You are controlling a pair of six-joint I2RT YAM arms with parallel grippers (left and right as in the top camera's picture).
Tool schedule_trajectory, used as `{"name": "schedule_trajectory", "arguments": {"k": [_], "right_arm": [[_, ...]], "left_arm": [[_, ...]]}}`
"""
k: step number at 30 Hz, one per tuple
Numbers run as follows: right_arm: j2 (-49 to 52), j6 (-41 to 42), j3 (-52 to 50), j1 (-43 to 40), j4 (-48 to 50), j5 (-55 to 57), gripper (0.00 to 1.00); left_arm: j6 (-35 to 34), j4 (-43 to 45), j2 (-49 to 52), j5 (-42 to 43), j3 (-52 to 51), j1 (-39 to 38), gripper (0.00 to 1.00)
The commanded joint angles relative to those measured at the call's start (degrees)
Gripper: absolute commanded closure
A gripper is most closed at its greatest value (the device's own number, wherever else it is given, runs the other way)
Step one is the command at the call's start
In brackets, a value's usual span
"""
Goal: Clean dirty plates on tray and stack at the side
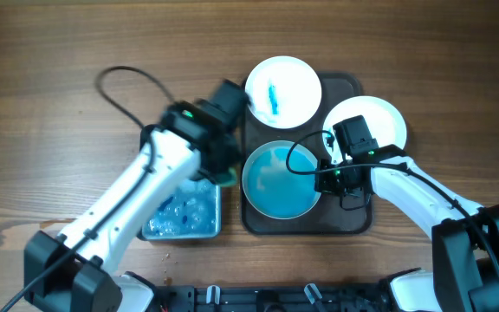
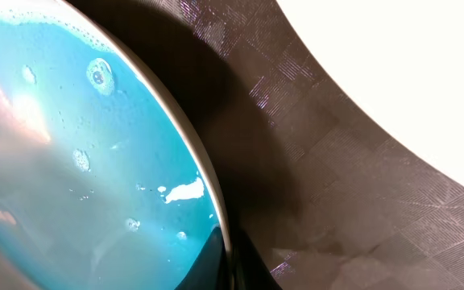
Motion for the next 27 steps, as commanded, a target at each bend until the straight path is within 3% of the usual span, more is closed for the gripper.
{"name": "schedule_trajectory", "arguments": {"k": [1, 8, 10, 11, 13, 22, 25, 27], "right_arm": [[1.22, 0.02, -0.81, -0.61, 0.33, 3.89, 0.96], [1.22, -1.55, -0.81, -0.61, 0.92, 3.91, 0.96], [1.22, -1.49, -0.81, -0.61, 0.85, 3.87, 0.96], [1.22, -1.49, -0.81, -0.61, 0.79, 3.87, 0.96], [1.22, -1.46, -0.81, -0.61, 0.74, 3.87, 0.96], [-1.38, -4.59, 4.07, -0.61, -5.03, 3.91, 0.96], [-3.17, -5.97, 8.87, -0.42, -10.34, 3.69, 0.96], [-3.67, -5.99, 12.72, 0.04, -14.53, 3.69, 0.96]], "left_arm": [[3.17, 0.83, 0.85, -4.52, -5.18, 7.96, 0.96], [5.57, 13.70, 1.75, 1.77, -19.41, 15.54, 0.94], [6.16, 15.37, 1.75, 3.48, -20.76, 16.76, 0.84], [6.19, 15.50, 1.75, 3.41, -20.74, 17.18, 0.73], [6.19, 15.78, 1.53, 3.76, -20.68, 17.92, 0.65], [12.02, 7.45, -3.65, 5.38, -13.42, 19.78, 0.46], [12.02, 4.63, -7.13, 5.40, -10.14, 21.55, 0.27], [12.00, 2.97, -10.01, 5.40, -7.65, 24.24, 0.20]]}}
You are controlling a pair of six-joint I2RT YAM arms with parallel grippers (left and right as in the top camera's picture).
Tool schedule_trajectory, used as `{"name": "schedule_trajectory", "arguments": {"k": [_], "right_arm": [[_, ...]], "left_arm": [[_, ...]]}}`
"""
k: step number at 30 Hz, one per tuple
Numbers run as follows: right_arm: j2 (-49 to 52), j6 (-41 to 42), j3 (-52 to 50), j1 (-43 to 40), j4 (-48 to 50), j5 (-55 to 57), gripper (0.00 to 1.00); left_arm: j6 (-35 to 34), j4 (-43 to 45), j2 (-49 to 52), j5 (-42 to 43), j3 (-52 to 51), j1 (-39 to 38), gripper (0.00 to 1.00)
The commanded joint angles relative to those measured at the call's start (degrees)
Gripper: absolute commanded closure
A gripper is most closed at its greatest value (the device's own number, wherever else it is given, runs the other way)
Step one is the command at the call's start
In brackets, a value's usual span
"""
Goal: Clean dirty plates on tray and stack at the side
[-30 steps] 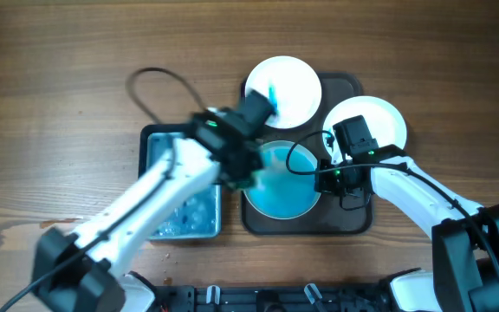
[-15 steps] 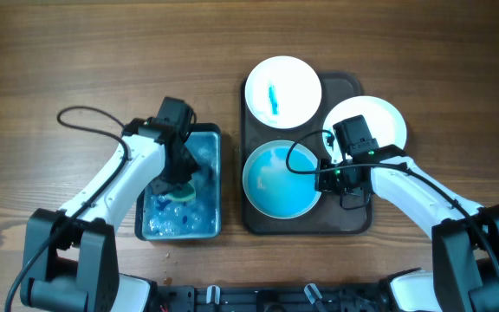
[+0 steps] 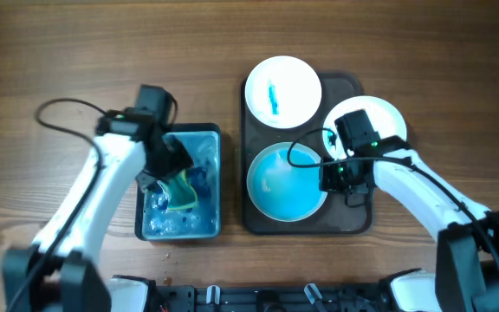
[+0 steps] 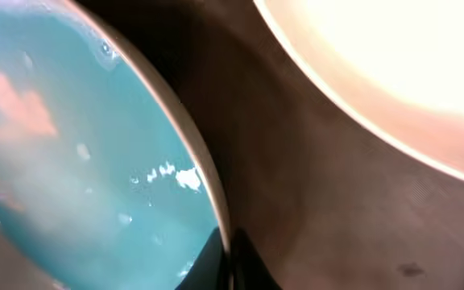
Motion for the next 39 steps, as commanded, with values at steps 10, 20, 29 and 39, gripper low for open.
{"name": "schedule_trajectory", "arguments": {"k": [10, 20, 29, 39], "right_arm": [[-2.49, -3.72, 21.66, 8.85, -11.23, 1.64, 0.96], [-0.42, -3.54, 22.69, 26.82, 6.29, 22.25, 0.96], [0.94, -3.76, 22.67, 39.32, 14.38, 51.21, 0.96], [0.94, -11.85, 22.67, 47.04, 19.06, 66.90, 0.96]], "left_arm": [[1.07, -4.42, -16.22, 0.46, 7.89, 19.06, 0.00], [1.07, -4.44, -17.64, 0.44, 7.89, 22.91, 0.00], [1.07, -4.44, -17.62, 0.44, 7.89, 22.91, 0.00], [1.07, -4.44, -17.62, 0.44, 7.89, 22.91, 0.00]]}}
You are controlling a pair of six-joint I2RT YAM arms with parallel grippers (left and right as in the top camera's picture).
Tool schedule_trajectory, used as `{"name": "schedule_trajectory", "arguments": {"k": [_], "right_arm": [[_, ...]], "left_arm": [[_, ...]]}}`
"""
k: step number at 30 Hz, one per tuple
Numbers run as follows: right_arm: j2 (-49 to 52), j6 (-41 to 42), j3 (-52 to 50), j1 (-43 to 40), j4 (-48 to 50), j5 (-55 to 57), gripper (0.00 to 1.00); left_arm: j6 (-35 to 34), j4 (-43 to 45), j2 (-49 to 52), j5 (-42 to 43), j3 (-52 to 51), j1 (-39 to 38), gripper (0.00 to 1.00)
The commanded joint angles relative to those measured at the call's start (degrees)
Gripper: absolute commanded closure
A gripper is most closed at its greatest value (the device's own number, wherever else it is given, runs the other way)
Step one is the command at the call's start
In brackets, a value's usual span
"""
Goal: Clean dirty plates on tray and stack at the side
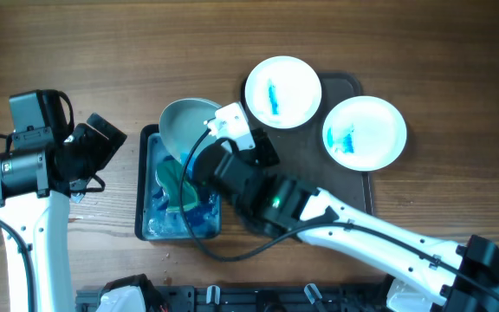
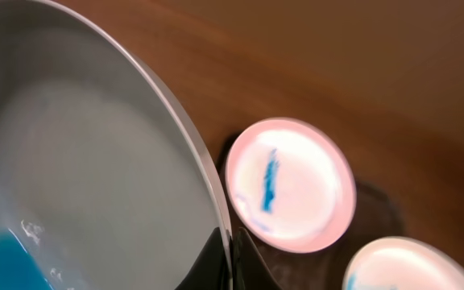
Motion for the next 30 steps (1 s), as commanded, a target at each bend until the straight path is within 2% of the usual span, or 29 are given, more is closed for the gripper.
{"name": "schedule_trajectory", "arguments": {"k": [1, 7, 19, 30], "right_arm": [[0.66, -7.63, 1.29, 2.69, 2.67, 10.29, 0.96], [0.66, -15.61, 1.29, 6.16, 6.47, 16.00, 0.96], [0.70, -25.27, 1.29, 10.43, 11.37, 21.11, 0.96], [0.83, -27.91, 1.29, 12.63, 13.33, 21.84, 0.96]], "left_arm": [[0.33, 0.00, -0.37, 0.26, 0.74, 0.37, 0.00], [0.33, 0.00, -0.37, 0.26, 0.74, 0.37, 0.00], [0.33, 0.00, -0.37, 0.26, 0.74, 0.37, 0.00], [0.33, 0.00, -0.37, 0.26, 0.74, 0.37, 0.00]]}}
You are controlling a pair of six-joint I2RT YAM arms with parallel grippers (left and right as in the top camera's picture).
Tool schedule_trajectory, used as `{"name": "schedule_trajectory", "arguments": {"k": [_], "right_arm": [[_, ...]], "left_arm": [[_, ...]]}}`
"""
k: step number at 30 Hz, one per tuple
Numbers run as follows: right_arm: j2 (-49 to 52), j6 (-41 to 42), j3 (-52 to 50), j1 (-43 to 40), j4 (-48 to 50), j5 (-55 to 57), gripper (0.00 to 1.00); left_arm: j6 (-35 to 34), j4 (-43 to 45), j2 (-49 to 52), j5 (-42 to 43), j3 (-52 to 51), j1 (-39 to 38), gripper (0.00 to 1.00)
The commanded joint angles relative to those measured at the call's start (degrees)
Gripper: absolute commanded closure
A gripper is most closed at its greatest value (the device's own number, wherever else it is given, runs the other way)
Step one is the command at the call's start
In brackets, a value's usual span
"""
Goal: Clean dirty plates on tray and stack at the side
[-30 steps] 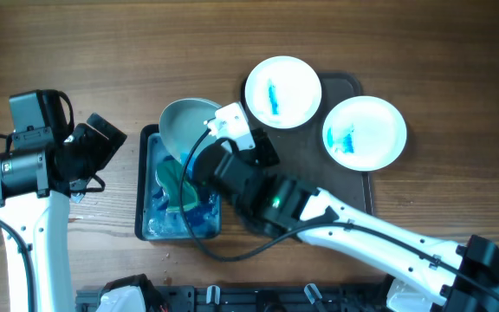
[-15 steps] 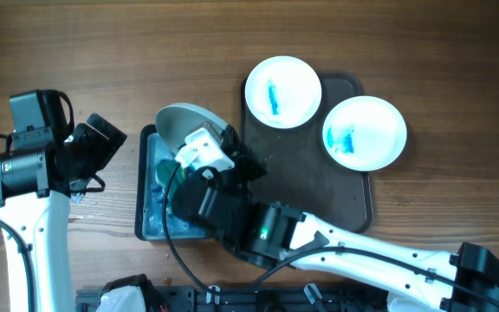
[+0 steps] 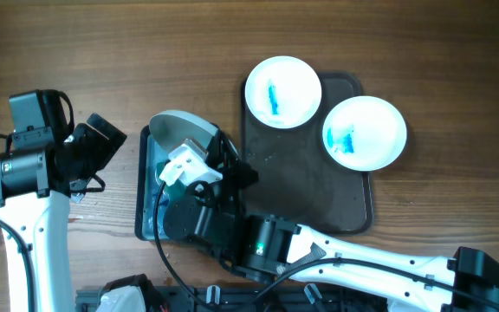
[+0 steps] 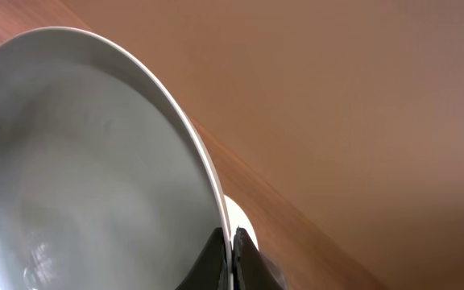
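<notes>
A grey-white plate (image 3: 178,130) stands steeply tilted over the basin (image 3: 144,173); its inner face (image 4: 79,177) looks wet and empty. My right gripper (image 4: 232,244) is shut on the plate's rim, one finger on each side. Two white plates smeared with blue, one at the back (image 3: 282,91) and one at the right (image 3: 364,132), rest on the dark tray (image 3: 306,186). My left gripper (image 3: 102,143) hovers left of the basin, apart from it; its jaws cannot be made out.
The right arm (image 3: 258,238) reaches across the front of the table and covers most of the basin, so what lies inside is hidden. Bare tray surface sits in front of the two smeared plates. Wood table (image 3: 423,52) surrounds everything.
The right gripper has moved left with the plate, which now stands steeper over the basin. The blue liquid seen low in the plate no longer shows. The left arm has not moved.
First the left gripper held a sponge at a blue-filled plate on the tray, with the right gripper on its rim. Then the sponge was in the basin. Later the right gripper held that plate tilted over the basin, left arm drawn back. Now it tilts steeper.
</notes>
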Motion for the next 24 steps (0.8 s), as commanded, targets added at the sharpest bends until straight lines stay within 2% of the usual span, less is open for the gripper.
{"name": "schedule_trajectory", "arguments": {"k": [1, 24], "right_arm": [[0.85, -1.09, 1.29, 0.52, 0.52, 1.84, 0.96], [1.16, -0.76, 1.29, 0.35, 1.92, 1.81, 0.96]], "left_arm": [[0.31, 0.00, -0.37, 0.28, 0.74, 0.37, 0.00], [0.31, 0.00, -0.37, 0.28, 0.74, 0.37, 0.00]]}}
